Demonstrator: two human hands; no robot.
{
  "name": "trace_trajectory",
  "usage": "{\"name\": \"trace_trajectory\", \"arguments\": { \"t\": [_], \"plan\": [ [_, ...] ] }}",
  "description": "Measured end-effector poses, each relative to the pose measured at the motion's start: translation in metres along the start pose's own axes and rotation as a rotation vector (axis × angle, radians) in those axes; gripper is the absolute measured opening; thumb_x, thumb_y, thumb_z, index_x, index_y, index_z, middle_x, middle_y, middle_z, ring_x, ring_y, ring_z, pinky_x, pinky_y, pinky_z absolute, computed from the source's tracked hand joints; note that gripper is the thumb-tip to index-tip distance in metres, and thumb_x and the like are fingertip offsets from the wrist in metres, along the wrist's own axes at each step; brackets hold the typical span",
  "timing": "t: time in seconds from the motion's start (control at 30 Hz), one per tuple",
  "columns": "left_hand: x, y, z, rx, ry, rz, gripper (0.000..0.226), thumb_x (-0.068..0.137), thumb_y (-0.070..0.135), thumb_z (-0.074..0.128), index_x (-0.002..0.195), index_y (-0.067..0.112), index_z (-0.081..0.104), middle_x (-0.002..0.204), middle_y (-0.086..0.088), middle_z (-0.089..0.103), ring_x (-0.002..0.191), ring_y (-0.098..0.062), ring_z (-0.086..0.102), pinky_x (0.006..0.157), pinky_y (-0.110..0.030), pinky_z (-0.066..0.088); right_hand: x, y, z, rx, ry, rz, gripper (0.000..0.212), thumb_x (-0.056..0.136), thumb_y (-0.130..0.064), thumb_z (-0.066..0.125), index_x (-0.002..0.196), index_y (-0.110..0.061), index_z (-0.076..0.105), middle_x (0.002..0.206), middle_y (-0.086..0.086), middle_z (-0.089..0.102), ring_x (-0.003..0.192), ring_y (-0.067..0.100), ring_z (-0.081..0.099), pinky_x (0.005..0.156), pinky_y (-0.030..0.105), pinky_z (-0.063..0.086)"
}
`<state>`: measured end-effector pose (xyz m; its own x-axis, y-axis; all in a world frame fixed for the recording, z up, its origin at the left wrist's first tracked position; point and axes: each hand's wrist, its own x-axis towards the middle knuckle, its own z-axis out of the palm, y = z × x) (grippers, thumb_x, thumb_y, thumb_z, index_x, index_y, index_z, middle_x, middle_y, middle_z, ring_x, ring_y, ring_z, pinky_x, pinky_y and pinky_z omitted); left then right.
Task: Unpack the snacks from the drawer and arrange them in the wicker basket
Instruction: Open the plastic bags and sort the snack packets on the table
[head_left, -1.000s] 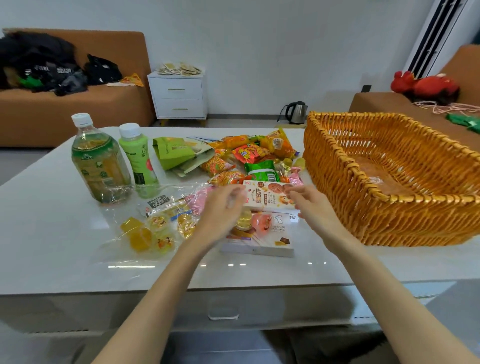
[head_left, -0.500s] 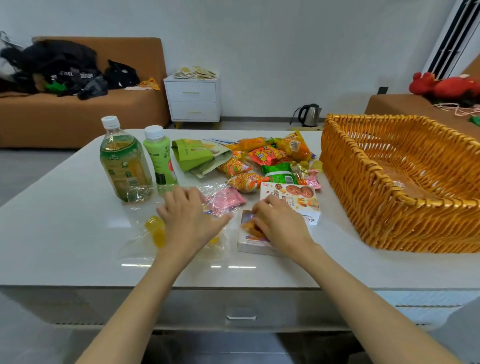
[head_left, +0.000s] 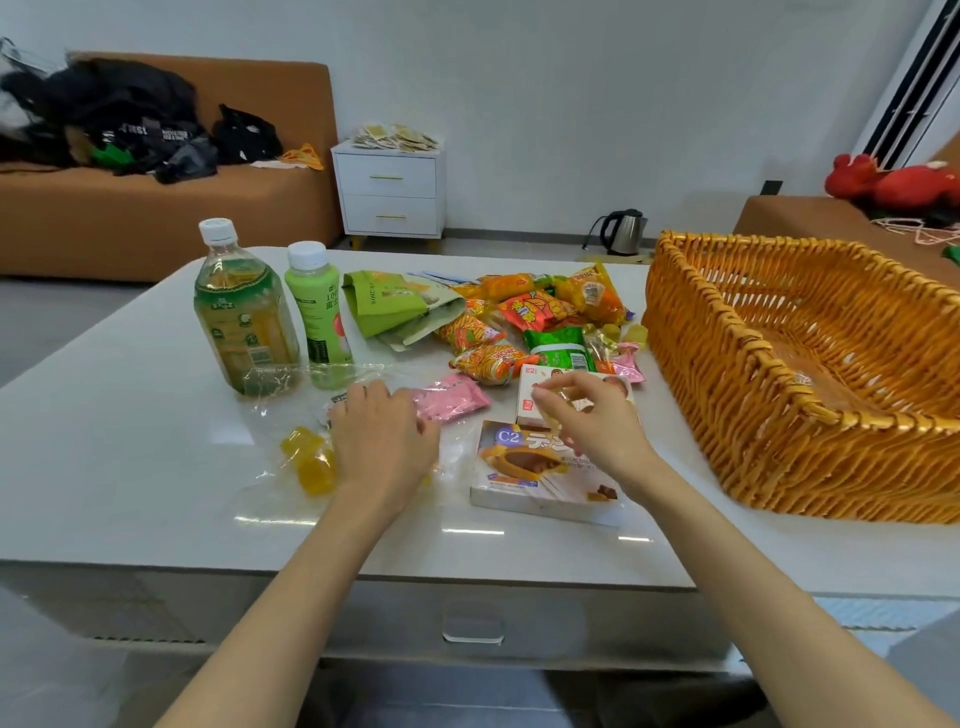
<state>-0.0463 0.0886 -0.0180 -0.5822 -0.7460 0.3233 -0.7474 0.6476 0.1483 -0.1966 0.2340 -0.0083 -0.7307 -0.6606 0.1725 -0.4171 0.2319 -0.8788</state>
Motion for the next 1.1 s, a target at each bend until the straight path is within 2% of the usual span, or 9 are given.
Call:
{"name": "trace_trajectory", "arguments": {
  "t": [0.1, 0.23, 0.37, 0.5, 0.63, 0.73, 0.87, 1.0, 1.1],
  "plan": [
    [-0.015, -0.004, -0.012, -0.257, 0.063, 0.001, 0.018, 0.090, 0.028, 0.051, 0.078, 0.016, 0.057, 0.083, -0.001, 0.060, 0.086, -0.024, 0.052, 0.072, -0.035, 0.036, -0.003, -0.019, 0.005, 0.264, -0.152, 0.158, 0.014, 0.089, -0.030, 0.067, 0.100, -0.022, 0.070, 0.095, 0.001, 0.066, 0.067, 0.009, 0.058, 0.048, 0.013, 0.047],
    [-0.029, -0.013, -0.026, -0.515, 0.120, -0.023, 0.017, 0.087, 0.023, 0.055, 0.071, 0.018, 0.051, 0.071, 0.005, 0.054, 0.070, -0.014, 0.049, 0.054, -0.031, 0.036, -0.003, -0.031, 0.029, 0.084, -0.348, 0.051, 0.014, 0.087, -0.031, 0.070, 0.100, -0.027, 0.074, 0.089, -0.006, 0.070, 0.064, 0.004, 0.059, 0.054, 0.010, 0.043],
    [-0.031, -0.026, -0.031, -0.604, 0.100, 0.047, 0.017, 0.086, 0.022, 0.060, 0.071, 0.020, 0.054, 0.070, 0.005, 0.056, 0.066, -0.009, 0.050, 0.058, -0.028, 0.040, 0.005, -0.034, 0.065, -0.048, -0.365, -0.039, 0.017, 0.086, -0.029, 0.069, 0.102, -0.028, 0.076, 0.087, -0.009, 0.070, 0.070, 0.001, 0.059, 0.066, 0.021, 0.051],
    [-0.033, -0.041, -0.040, -0.591, 0.124, 0.187, 0.008, 0.089, 0.024, 0.062, 0.081, 0.023, 0.063, 0.078, 0.007, 0.056, 0.069, -0.006, 0.049, 0.061, -0.022, 0.037, 0.015, -0.030, 0.086, 0.008, -0.359, 0.063, 0.020, 0.087, -0.027, 0.069, 0.107, -0.021, 0.073, 0.080, -0.004, 0.068, 0.062, 0.012, 0.061, 0.057, 0.030, 0.053],
    [-0.014, -0.086, -0.048, -0.610, 0.269, -0.056, 0.012, 0.091, 0.025, 0.059, 0.102, 0.022, 0.065, 0.104, -0.002, 0.059, 0.099, -0.018, 0.051, 0.083, -0.025, 0.038, 0.025, -0.033, 0.094, 0.220, -0.360, 0.179, 0.019, 0.088, -0.023, 0.070, 0.105, -0.016, 0.070, 0.086, 0.004, 0.068, 0.056, 0.010, 0.054, 0.053, 0.020, 0.047],
    [0.003, -0.118, -0.041, -0.731, -0.001, -0.459, 0.046, 0.094, 0.044, 0.053, 0.132, 0.020, 0.050, 0.134, -0.012, 0.049, 0.125, -0.030, 0.042, 0.104, -0.041, 0.033, 0.035, -0.035, 0.104, 0.281, -0.438, 0.227, 0.012, 0.090, -0.015, 0.067, 0.102, -0.012, 0.069, 0.080, 0.005, 0.062, 0.054, 0.008, 0.049, 0.048, 0.018, 0.042],
    [0.009, -0.128, -0.018, -1.046, -0.416, -0.622, 0.069, 0.094, 0.060, 0.038, 0.140, 0.009, 0.040, 0.130, -0.015, 0.056, 0.114, -0.029, 0.054, 0.093, -0.038, 0.045, 0.041, -0.038, 0.129, 0.485, -0.547, 0.272, 0.028, 0.095, -0.012, 0.060, 0.123, -0.010, 0.058, 0.103, 0.005, 0.061, 0.056, 0.008, 0.051, 0.052, 0.022, 0.042],
    [0.017, -0.129, 0.007, -1.097, -0.376, -0.620, 0.067, 0.092, 0.063, 0.043, 0.136, 0.012, 0.045, 0.128, -0.010, 0.060, 0.117, -0.027, 0.055, 0.094, -0.038, 0.043, 0.038, -0.048, 0.151, 0.594, -0.597, 0.337, 0.041, 0.094, 0.001, 0.045, 0.133, -0.013, 0.042, 0.105, 0.010, 0.057, 0.052, 0.008, 0.055, 0.052, 0.025, 0.048],
    [0.022, -0.132, 0.014, -1.131, -0.359, -0.650, 0.063, 0.091, 0.061, 0.047, 0.132, 0.013, 0.048, 0.126, -0.010, 0.061, 0.114, -0.026, 0.058, 0.083, -0.034, 0.046, 0.036, -0.054, 0.154, 0.638, -0.576, 0.339, 0.037, 0.092, 0.005, 0.037, 0.126, -0.006, 0.046, 0.115, 0.015, 0.056, 0.060, 0.008, 0.057, 0.050, 0.022, 0.047]
  ]
}}
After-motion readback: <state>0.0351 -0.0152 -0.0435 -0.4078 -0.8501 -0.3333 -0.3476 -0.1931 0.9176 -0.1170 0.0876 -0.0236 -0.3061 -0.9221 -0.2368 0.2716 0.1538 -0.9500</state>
